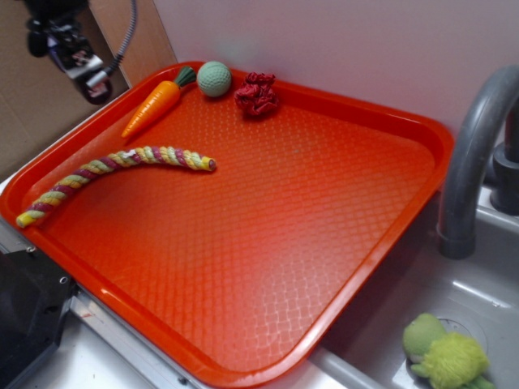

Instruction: Grab the green ball.

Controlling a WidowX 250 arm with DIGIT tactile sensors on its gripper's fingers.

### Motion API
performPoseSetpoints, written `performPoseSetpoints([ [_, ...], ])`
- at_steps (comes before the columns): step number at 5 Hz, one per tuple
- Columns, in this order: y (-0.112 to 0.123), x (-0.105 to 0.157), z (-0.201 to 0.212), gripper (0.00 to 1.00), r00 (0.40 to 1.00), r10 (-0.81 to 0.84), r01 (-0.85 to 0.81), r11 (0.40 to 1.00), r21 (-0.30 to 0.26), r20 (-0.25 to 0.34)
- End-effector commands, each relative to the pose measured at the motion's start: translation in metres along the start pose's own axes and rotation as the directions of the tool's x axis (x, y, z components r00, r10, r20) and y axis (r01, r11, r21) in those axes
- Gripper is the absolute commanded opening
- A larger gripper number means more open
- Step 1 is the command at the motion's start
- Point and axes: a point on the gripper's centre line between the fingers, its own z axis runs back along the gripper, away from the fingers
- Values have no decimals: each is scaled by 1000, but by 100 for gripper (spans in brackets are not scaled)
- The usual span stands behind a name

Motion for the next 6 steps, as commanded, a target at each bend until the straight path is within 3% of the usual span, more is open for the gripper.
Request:
performPoseSetpoints([
  [1, 11, 62, -16, 100, 993, -91, 90, 996, 9, 80],
  [2, 32, 80, -28, 100, 994, -97, 96, 995, 29, 51],
  [3, 34, 96, -29, 100, 991, -108, 106, 994, 29, 77],
  [4, 18, 106, -18, 100, 981, -135, 138, 990, -15, 140],
  [6, 13, 120, -26, 100, 969, -158, 148, 987, 66, 191],
])
